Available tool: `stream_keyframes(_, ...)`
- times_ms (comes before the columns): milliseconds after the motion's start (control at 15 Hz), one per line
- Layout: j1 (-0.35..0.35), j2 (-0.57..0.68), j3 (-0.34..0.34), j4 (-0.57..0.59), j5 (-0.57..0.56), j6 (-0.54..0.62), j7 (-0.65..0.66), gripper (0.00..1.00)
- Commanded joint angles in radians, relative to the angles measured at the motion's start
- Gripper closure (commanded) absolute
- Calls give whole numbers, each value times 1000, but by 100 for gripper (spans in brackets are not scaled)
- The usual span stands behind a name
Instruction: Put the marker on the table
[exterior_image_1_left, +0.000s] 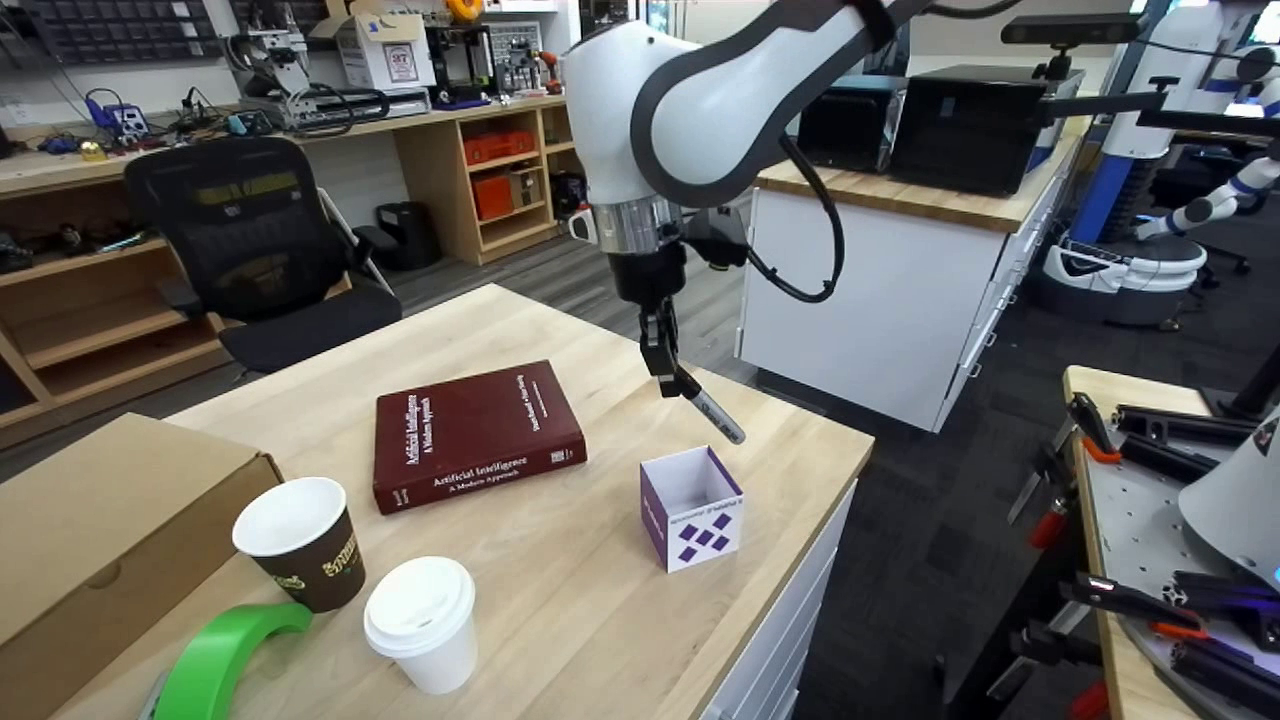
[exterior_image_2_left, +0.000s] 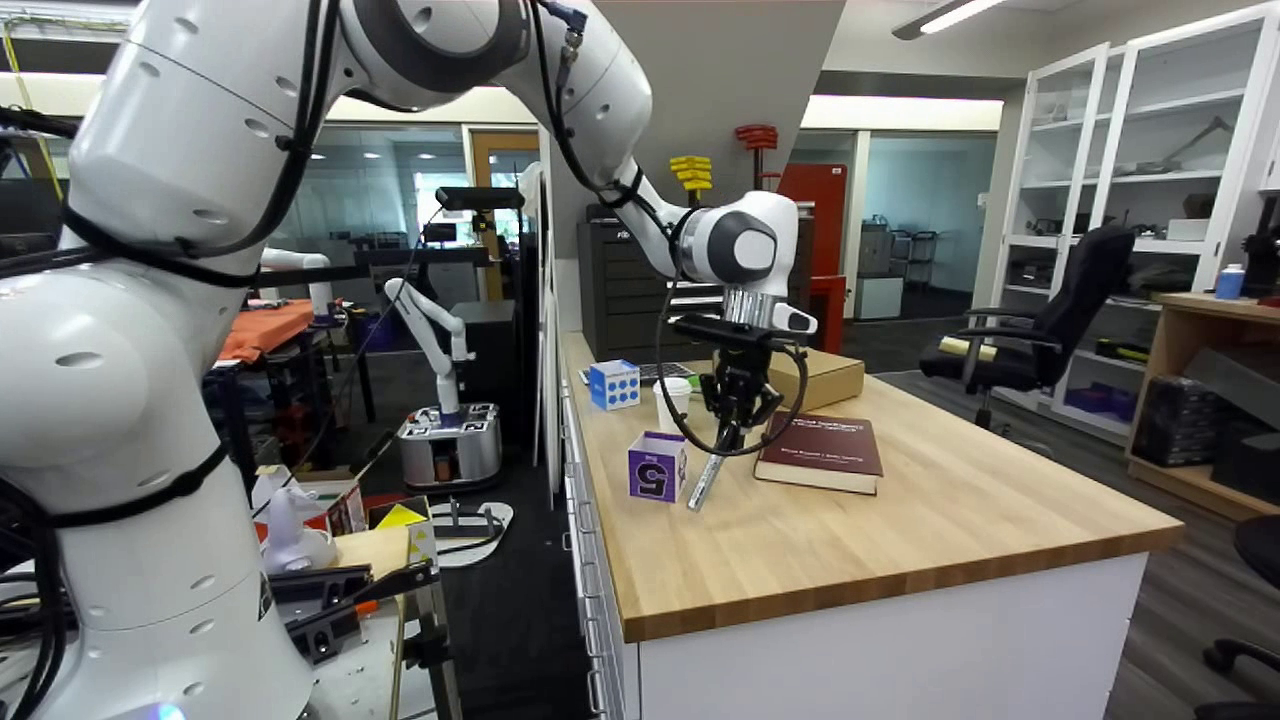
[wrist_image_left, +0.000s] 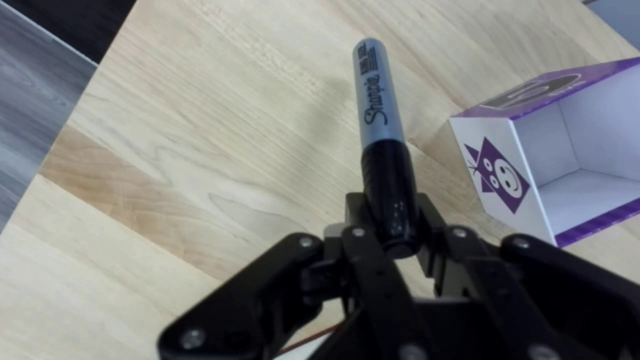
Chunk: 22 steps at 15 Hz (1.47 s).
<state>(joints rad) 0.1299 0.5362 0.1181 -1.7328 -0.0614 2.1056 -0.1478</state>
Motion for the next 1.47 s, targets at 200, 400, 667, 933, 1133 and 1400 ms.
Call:
stream_keyframes(200,-26,174,0,202,38,-152,-11,94)
stream_keyframes(400,-30,226,5,260,49,-170,-17,86)
stream_keyframes(667,-27,224,8,249,66,-123,-4,38)
stream_keyframes(933,-17,156,17,141,80,16,24,12)
stream_keyframes(1133,-3,127,20,81,89,126,50,0)
stream_keyframes(1400,3,85,26,0,110,237,87,0)
